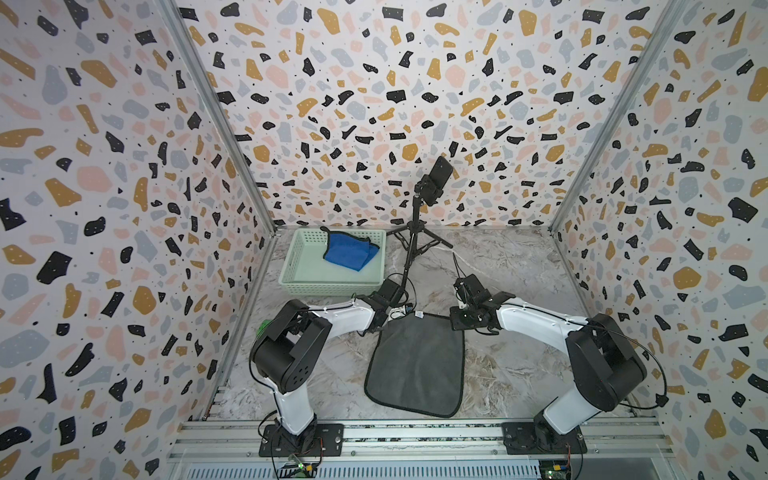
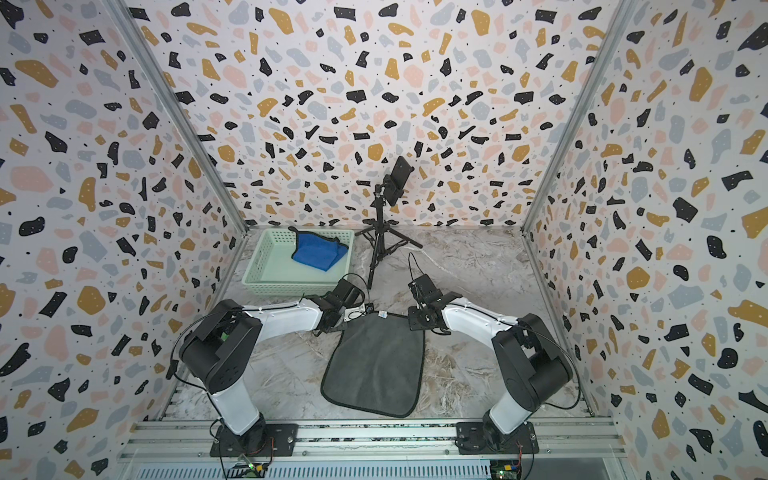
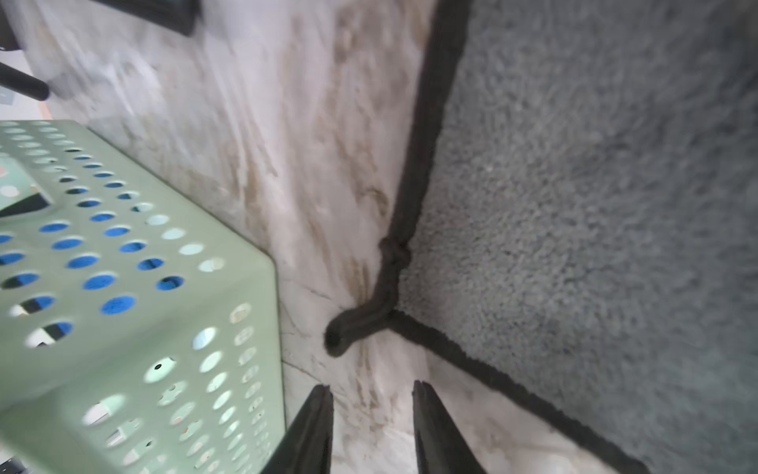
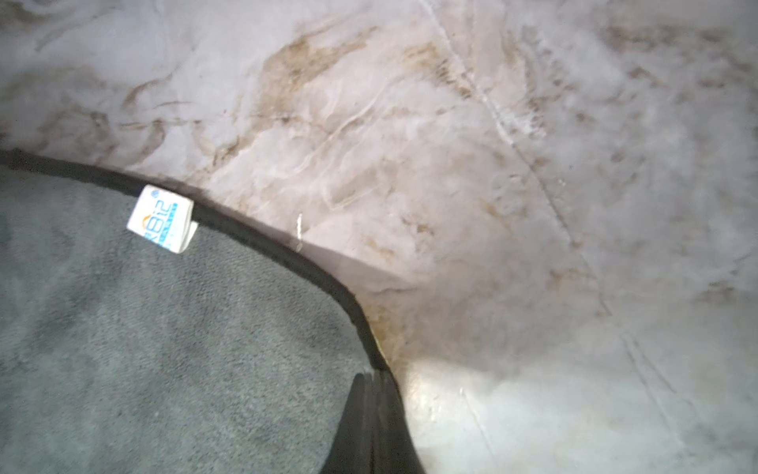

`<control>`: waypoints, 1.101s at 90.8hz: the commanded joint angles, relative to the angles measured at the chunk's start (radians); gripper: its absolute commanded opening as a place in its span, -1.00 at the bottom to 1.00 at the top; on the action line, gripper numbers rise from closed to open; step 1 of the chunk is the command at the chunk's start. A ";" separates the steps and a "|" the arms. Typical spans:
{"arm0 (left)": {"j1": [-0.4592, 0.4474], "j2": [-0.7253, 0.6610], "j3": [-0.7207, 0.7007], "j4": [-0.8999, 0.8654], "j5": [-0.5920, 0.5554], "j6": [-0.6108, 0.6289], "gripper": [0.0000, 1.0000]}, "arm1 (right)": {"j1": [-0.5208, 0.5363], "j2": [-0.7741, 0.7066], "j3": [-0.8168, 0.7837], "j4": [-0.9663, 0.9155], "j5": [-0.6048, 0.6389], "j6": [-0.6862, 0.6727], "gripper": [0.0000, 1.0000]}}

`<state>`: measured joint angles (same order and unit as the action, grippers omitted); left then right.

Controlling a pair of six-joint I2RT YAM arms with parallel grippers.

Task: Fold the square dishcloth
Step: Flatten out the cleaning item at the center of the board.

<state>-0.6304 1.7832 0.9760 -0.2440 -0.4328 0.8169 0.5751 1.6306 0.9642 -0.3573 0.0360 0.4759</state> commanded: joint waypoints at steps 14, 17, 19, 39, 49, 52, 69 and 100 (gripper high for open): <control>-0.002 -0.106 0.026 -0.046 0.037 -0.039 -0.27 | -0.028 0.064 0.054 -0.083 0.030 -0.017 -0.87; -0.002 -0.130 0.035 -0.073 0.052 -0.048 -0.27 | -0.026 0.045 0.054 -0.090 0.041 -0.015 -0.84; -0.002 -0.144 0.043 -0.087 0.061 -0.053 -0.27 | -0.020 0.027 0.051 -0.093 0.053 -0.014 -0.81; -0.006 -0.139 0.140 -0.228 0.199 -0.139 -0.27 | 0.054 -0.183 0.006 -0.119 0.063 -0.012 -0.27; -0.009 -0.072 0.167 -0.221 0.218 -0.163 -0.28 | 0.082 -0.235 -0.073 -0.084 -0.044 0.039 -0.24; -0.009 -0.050 0.178 -0.216 0.217 -0.170 -0.28 | 0.084 -0.243 -0.103 -0.058 -0.087 0.058 -0.26; -0.011 0.033 0.227 -0.218 0.212 -0.199 -0.30 | 0.085 -0.234 -0.221 0.010 -0.122 0.112 -0.43; -0.009 0.099 0.190 -0.136 0.089 -0.150 -0.30 | 0.022 -0.092 -0.176 -0.025 -0.054 0.072 -0.53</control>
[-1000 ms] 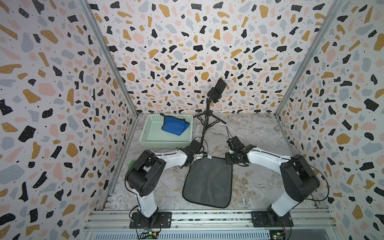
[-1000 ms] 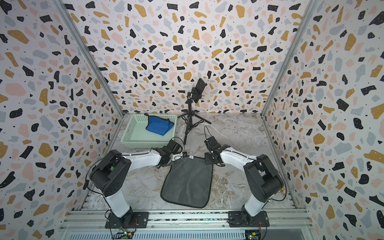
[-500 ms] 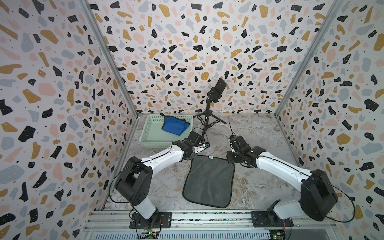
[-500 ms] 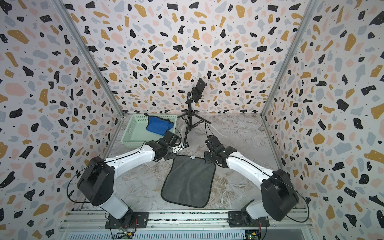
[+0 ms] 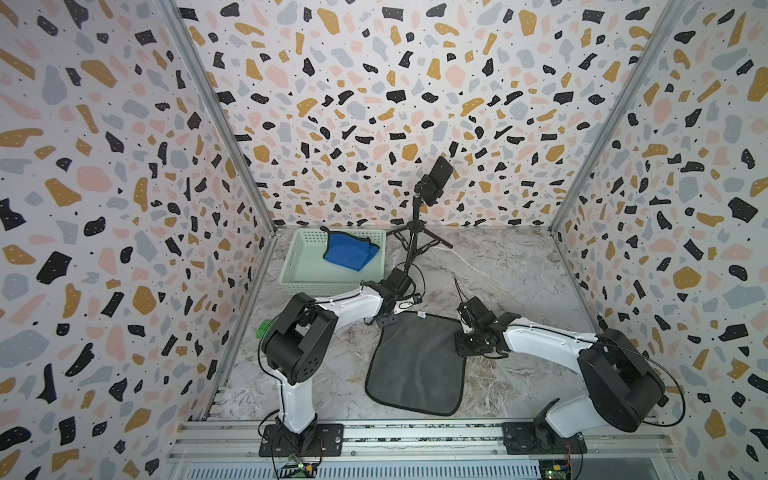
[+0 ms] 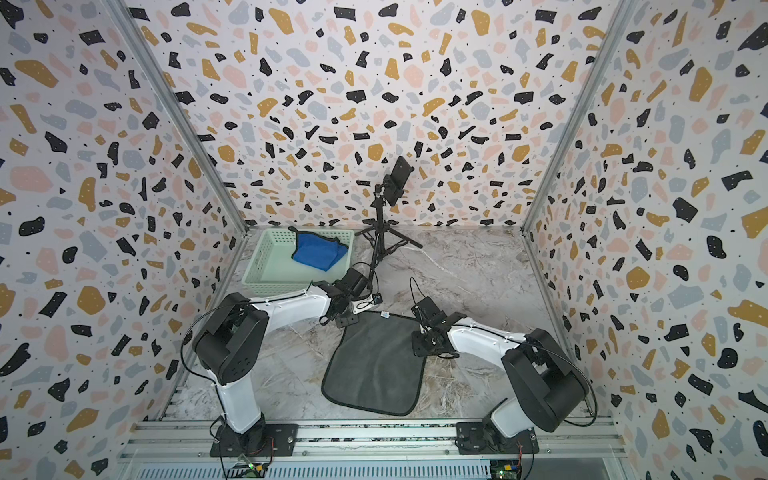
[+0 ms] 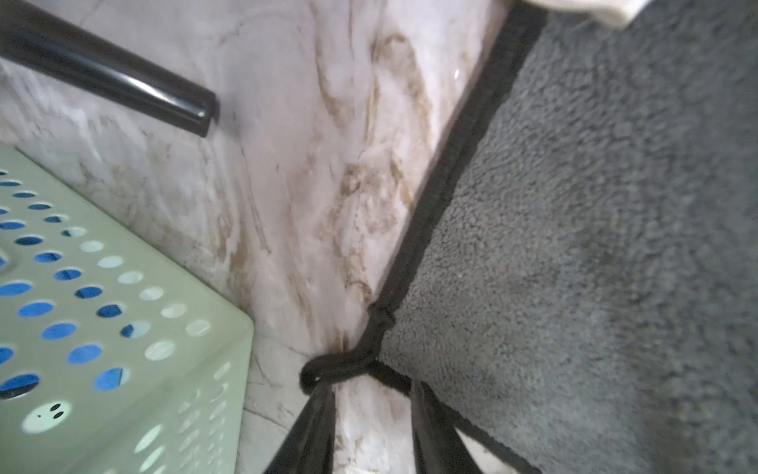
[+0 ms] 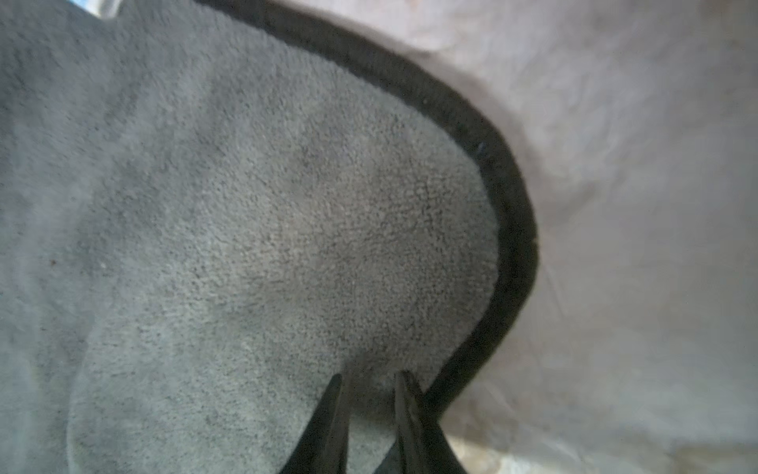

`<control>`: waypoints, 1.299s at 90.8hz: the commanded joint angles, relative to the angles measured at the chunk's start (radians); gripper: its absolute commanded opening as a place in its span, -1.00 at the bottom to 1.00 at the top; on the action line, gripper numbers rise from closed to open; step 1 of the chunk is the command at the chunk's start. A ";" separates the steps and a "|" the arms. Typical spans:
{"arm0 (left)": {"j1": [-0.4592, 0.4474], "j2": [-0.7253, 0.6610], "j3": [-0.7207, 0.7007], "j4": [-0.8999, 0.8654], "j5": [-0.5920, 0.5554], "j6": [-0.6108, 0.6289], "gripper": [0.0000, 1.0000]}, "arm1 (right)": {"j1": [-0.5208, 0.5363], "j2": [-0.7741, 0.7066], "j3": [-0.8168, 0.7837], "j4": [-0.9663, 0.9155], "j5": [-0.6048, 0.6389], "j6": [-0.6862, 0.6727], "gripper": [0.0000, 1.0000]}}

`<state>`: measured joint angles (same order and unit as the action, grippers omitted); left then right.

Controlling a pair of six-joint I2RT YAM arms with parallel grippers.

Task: Fold the square dishcloth
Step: Flatten out the cleaning item at the center of the board.

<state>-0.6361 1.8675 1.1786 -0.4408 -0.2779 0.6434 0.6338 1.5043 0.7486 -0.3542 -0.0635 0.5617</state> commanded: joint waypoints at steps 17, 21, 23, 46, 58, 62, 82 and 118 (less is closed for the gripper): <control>0.029 0.041 -0.024 0.139 -0.131 0.060 -0.31 | -0.077 0.129 0.125 -0.070 0.083 -0.058 -0.55; 0.036 0.045 -0.029 0.152 -0.137 0.066 -0.31 | -0.078 0.154 0.148 -0.079 0.085 -0.065 -0.55; 0.039 0.045 -0.032 0.160 -0.142 0.069 -0.31 | -0.079 0.162 0.156 -0.081 0.088 -0.069 -0.55; 0.061 0.038 -0.099 0.285 -0.218 0.147 -0.31 | -0.081 0.171 0.186 -0.113 0.156 -0.087 -0.43; 0.058 -0.031 -0.110 0.192 -0.142 0.116 -0.28 | -0.052 0.083 0.157 -0.102 0.146 -0.091 -0.01; 0.049 -0.068 -0.114 0.146 -0.090 0.101 -0.25 | -0.033 0.042 0.152 -0.106 0.146 -0.096 0.13; -0.008 -0.302 -0.146 -0.014 0.119 0.079 -0.14 | 0.019 -0.109 0.134 -0.124 0.124 -0.082 0.02; -0.215 -0.616 -0.400 -0.210 0.324 0.028 -0.10 | -0.077 0.207 0.344 -0.085 0.027 -0.094 -1.00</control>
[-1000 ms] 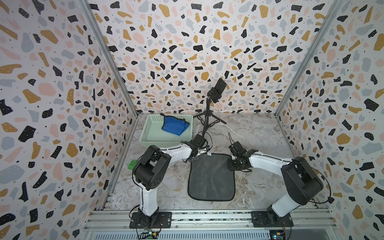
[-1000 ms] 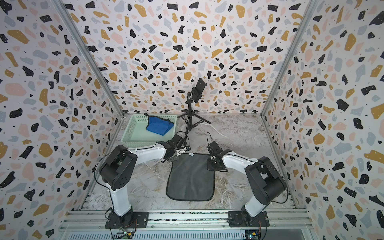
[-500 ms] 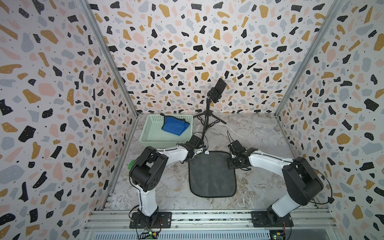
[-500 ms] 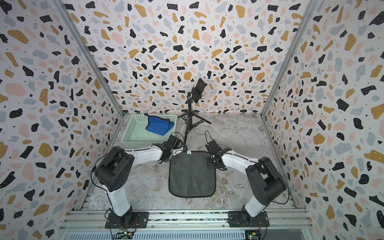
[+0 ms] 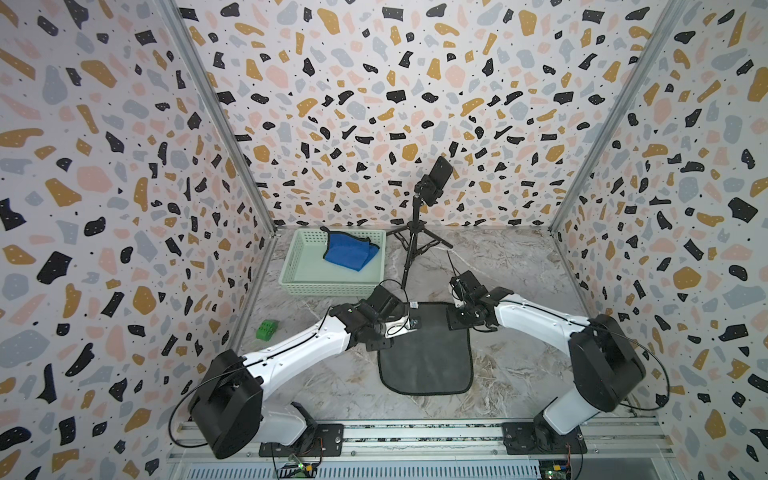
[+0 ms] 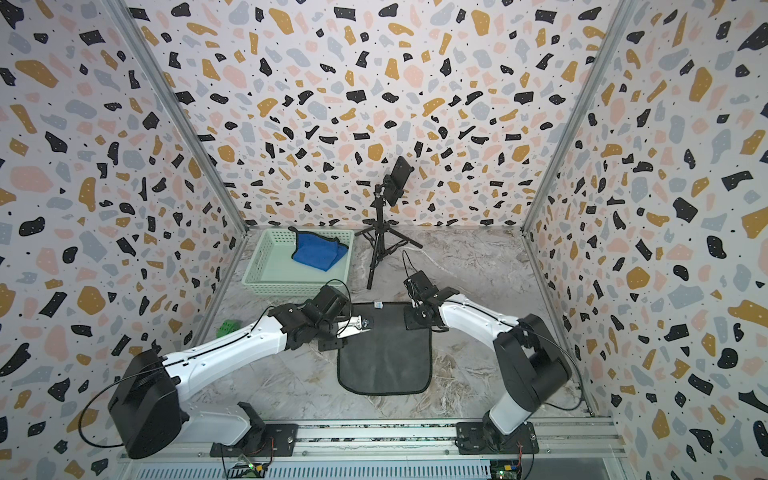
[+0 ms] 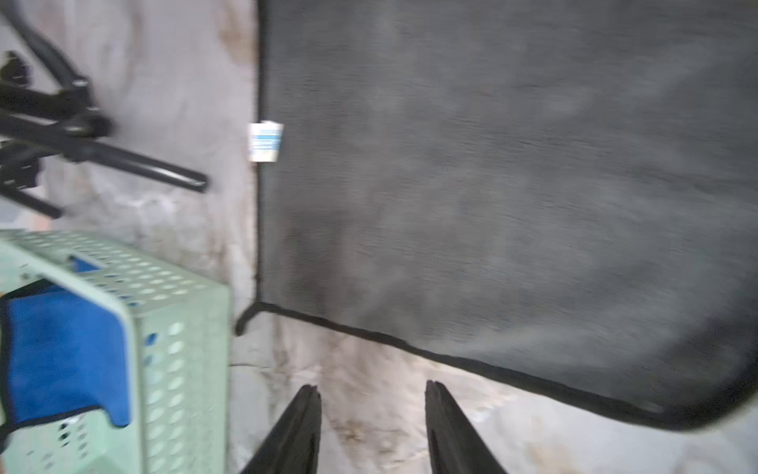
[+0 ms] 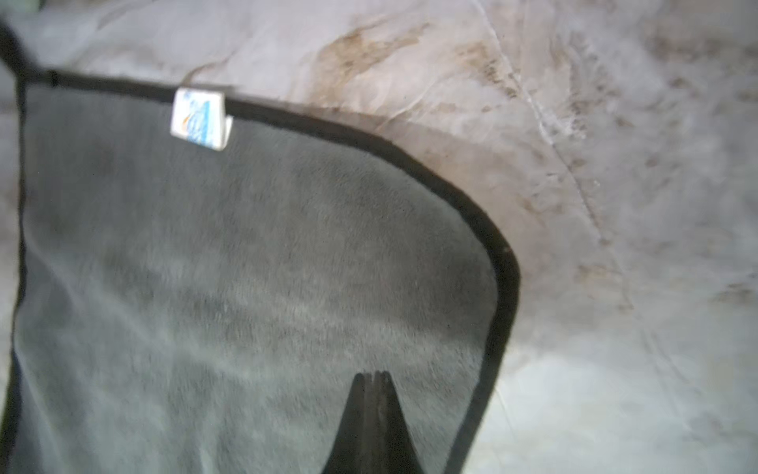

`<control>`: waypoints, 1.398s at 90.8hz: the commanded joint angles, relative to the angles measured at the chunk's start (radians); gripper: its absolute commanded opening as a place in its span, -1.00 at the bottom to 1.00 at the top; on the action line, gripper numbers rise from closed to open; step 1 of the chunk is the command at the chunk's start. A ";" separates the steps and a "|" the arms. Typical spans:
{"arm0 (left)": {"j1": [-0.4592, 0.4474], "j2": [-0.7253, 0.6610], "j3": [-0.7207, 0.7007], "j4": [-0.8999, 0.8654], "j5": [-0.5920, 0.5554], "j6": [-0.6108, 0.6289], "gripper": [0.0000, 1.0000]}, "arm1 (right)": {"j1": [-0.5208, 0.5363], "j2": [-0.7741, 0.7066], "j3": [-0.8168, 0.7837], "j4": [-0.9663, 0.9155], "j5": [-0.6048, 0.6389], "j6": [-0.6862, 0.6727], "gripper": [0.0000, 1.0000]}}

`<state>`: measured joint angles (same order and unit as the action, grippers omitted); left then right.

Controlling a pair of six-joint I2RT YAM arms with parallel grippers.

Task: Fold the square dishcloth
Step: Flatten out the cleaning item at the center of the board, then fold the cleaning item at the center of the board.

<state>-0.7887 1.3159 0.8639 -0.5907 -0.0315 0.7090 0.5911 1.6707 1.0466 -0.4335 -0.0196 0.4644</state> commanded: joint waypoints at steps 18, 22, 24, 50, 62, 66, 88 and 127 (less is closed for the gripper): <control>-0.149 -0.054 -0.181 0.011 -0.017 -0.040 -0.17 | -0.061 0.111 0.083 0.007 -0.007 0.007 -1.00; -0.152 -0.037 -0.193 0.016 -0.034 -0.035 -0.18 | -0.061 0.115 0.082 0.008 -0.010 0.009 -1.00; -0.153 -0.030 -0.198 0.017 -0.039 -0.032 -0.18 | -0.061 0.113 0.078 0.007 -0.016 0.007 -0.97; -0.153 -0.172 -0.235 -0.072 -0.027 0.051 -0.10 | 0.043 -0.240 -0.112 -0.021 0.046 0.021 0.28; -0.155 -0.293 -0.211 -0.170 0.126 0.120 0.17 | 0.169 -0.448 -0.241 -0.101 0.102 0.059 0.32; -0.158 -0.314 -0.214 -0.171 0.178 0.139 0.27 | 0.210 -0.499 -0.282 -0.121 0.108 0.073 0.33; -0.183 -0.190 -0.238 0.020 0.241 0.157 0.25 | 0.301 -0.720 -0.468 -0.097 0.053 0.039 0.42; -0.192 -0.051 -0.249 0.079 0.150 0.152 -0.48 | 0.333 -0.868 -0.646 0.190 0.010 -0.110 0.34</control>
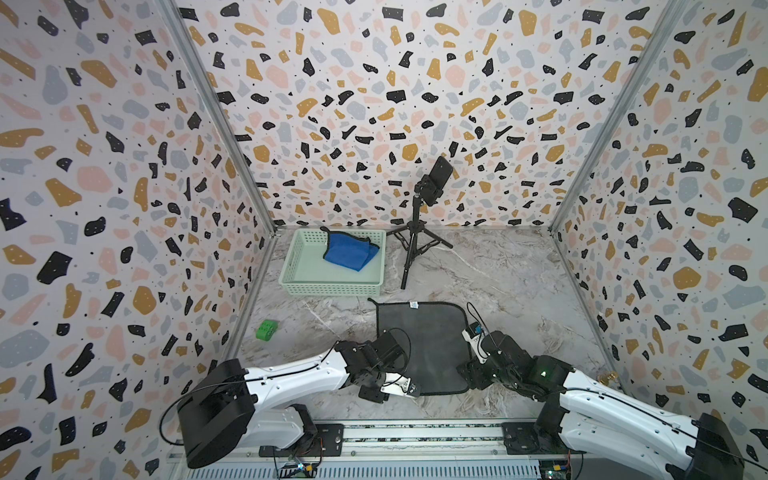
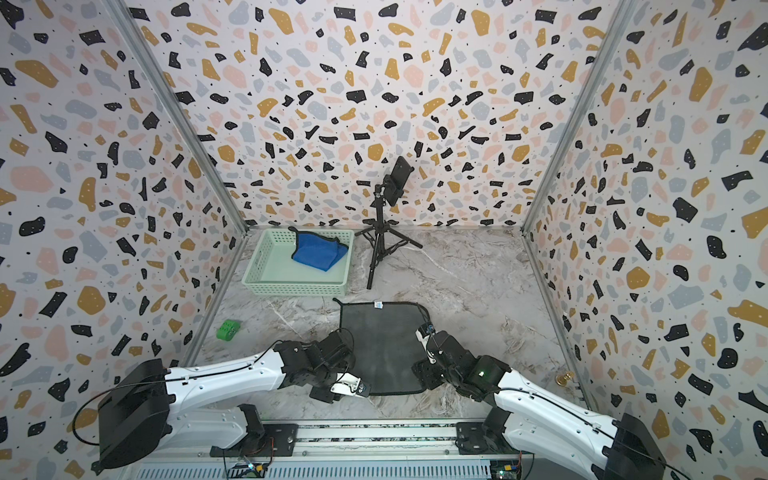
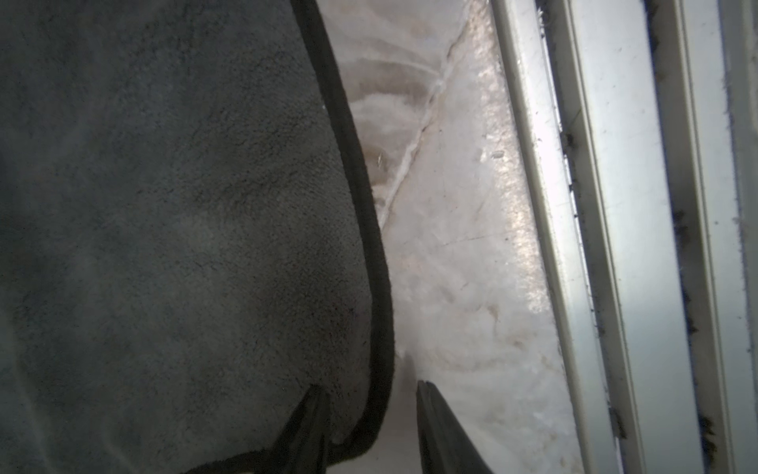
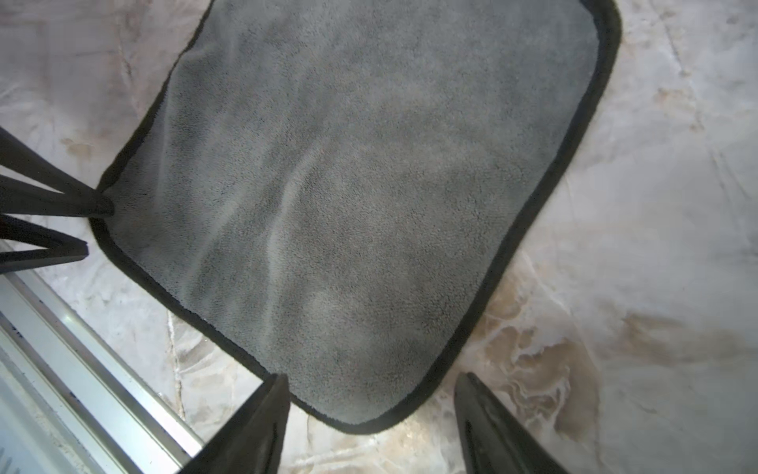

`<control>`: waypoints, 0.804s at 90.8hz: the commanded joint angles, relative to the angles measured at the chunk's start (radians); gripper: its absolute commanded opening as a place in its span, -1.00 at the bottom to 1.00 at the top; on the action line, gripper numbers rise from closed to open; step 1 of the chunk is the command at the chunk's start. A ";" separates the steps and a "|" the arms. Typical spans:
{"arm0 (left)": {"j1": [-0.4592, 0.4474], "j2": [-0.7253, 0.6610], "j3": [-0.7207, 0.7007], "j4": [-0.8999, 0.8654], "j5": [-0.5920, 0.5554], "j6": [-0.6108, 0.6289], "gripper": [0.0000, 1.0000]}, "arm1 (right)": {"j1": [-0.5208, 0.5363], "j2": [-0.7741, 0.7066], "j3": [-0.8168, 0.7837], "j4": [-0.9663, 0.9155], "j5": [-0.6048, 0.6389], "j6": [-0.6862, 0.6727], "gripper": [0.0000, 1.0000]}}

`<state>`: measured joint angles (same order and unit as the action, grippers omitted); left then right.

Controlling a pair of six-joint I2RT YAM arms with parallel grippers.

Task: Fold the square dishcloth
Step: Fold the cleaning item at the center of the board.

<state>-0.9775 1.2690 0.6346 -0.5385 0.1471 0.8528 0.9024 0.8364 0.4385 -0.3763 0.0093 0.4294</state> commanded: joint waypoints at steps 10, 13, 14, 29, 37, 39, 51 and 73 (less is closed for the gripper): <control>0.011 -0.013 -0.034 0.018 -0.079 0.002 -1.00 | 0.049 -0.038 -0.067 0.211 -0.016 -0.119 0.33; 0.017 -0.020 -0.037 0.004 -0.086 0.003 -1.00 | 0.057 -0.031 -0.070 0.223 -0.015 -0.128 0.32; 0.020 -0.026 -0.038 0.001 -0.087 0.004 -1.00 | 0.061 -0.027 -0.070 0.228 -0.016 -0.130 0.32; 0.079 -0.094 -0.054 -0.070 -0.084 0.020 -1.00 | 0.122 0.054 -0.050 0.262 -0.023 -0.173 0.28; 0.132 -0.144 -0.061 -0.108 -0.075 0.044 -1.00 | 0.174 0.099 -0.034 0.268 -0.021 -0.198 0.27; 0.144 -0.157 -0.063 -0.119 -0.071 0.050 -1.00 | 0.199 0.111 -0.032 0.271 -0.020 -0.206 0.27; 0.192 -0.240 -0.075 -0.187 -0.041 0.088 -1.00 | 0.283 0.176 -0.016 0.277 0.003 -0.244 0.28; 0.231 -0.278 -0.084 -0.219 -0.040 0.095 -1.00 | 0.385 0.322 0.034 0.268 0.032 -0.282 0.26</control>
<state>-0.7593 0.9970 0.5583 -0.7105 0.0818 0.9318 1.2530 1.1133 0.4305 -0.1139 0.0139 0.1829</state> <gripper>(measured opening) 0.043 0.633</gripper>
